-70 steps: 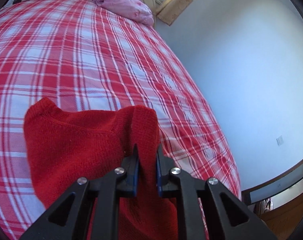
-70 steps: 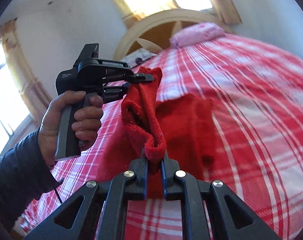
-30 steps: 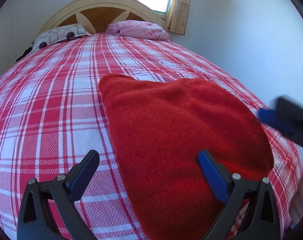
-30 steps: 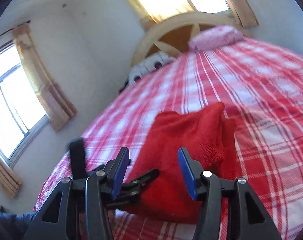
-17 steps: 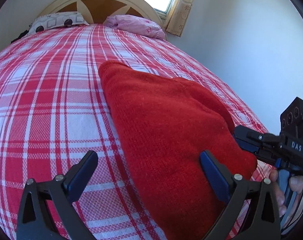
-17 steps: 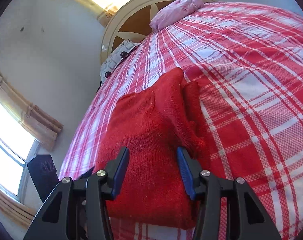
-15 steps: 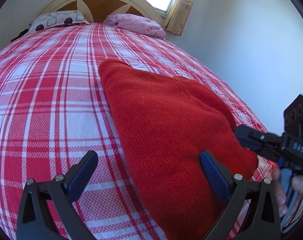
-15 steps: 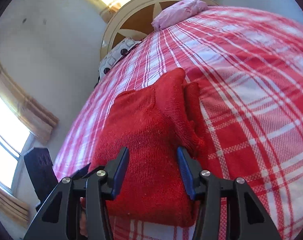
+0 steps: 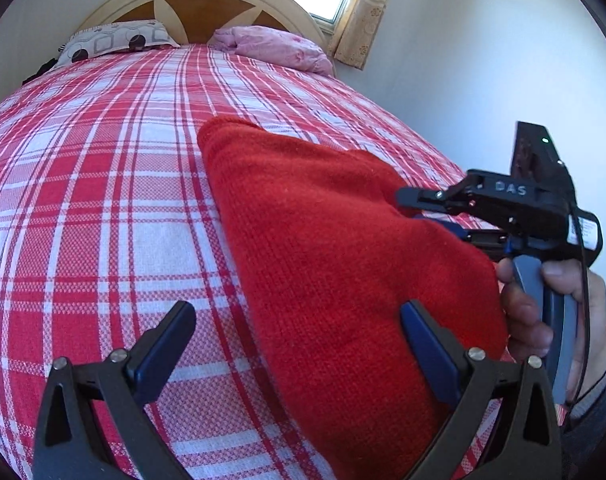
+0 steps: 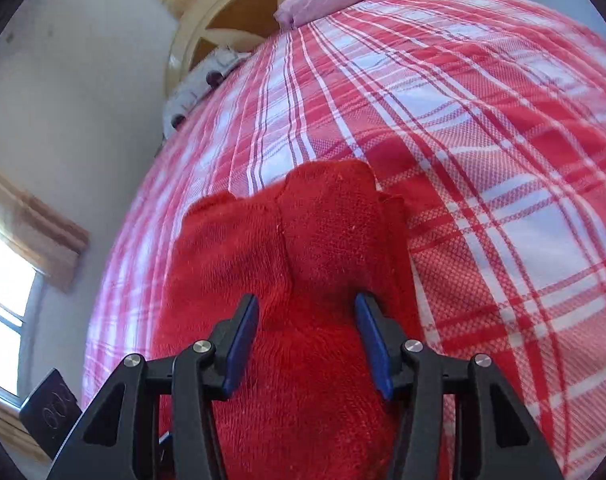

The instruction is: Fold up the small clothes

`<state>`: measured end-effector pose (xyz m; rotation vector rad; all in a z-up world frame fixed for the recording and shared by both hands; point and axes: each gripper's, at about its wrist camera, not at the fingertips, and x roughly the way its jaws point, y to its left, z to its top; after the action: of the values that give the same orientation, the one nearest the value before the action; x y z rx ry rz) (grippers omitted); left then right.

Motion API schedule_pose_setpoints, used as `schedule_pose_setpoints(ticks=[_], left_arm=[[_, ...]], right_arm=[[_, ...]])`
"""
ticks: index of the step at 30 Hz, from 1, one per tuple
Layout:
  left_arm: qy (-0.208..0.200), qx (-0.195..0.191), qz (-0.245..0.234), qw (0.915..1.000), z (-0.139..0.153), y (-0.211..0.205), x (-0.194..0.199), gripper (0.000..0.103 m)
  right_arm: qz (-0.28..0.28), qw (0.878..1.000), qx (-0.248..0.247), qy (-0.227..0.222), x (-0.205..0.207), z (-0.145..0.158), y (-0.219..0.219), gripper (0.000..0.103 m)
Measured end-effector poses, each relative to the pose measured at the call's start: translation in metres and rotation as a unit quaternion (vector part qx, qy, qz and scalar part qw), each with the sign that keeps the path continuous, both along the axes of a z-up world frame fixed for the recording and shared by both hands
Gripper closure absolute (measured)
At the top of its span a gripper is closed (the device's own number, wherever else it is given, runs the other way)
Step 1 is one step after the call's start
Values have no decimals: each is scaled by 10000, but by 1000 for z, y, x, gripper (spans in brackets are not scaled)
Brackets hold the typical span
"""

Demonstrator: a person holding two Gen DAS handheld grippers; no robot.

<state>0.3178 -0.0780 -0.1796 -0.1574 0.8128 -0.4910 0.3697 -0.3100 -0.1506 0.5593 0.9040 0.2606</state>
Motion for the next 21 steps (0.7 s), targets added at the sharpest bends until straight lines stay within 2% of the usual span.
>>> schedule_pose_setpoints(ticks=[3, 6, 8, 12, 16, 19, 21], left_arm=[[51, -69, 6, 10000, -1, 3, 0, 0], [116, -128, 19, 9998, -2, 4, 1, 0], [135, -147, 21, 9998, -2, 4, 1, 0], [157, -159, 18, 9997, -2, 4, 0, 0], [160, -150, 18, 9998, -2, 3, 0, 0], [142, -127, 26, 9998, -2, 2, -1, 0], [121, -107, 33, 9999, -1, 2, -1, 0]], right_arm=[[-26, 9996, -182, -227, -16, 11, -1, 51], [-124, 9960, -759, -458, -42, 27, -2, 51], [-59, 9940, -930, -574, -58, 33, -4, 51], [144, 9931, -1057, -478, -95, 38, -5, 52], [385, 9934, -1080, -96, -119, 18, -6, 78], [425, 9927, -1116, -183, -124, 14, -6, 84], [411, 9945, -945, -165, -122, 13, -6, 94]])
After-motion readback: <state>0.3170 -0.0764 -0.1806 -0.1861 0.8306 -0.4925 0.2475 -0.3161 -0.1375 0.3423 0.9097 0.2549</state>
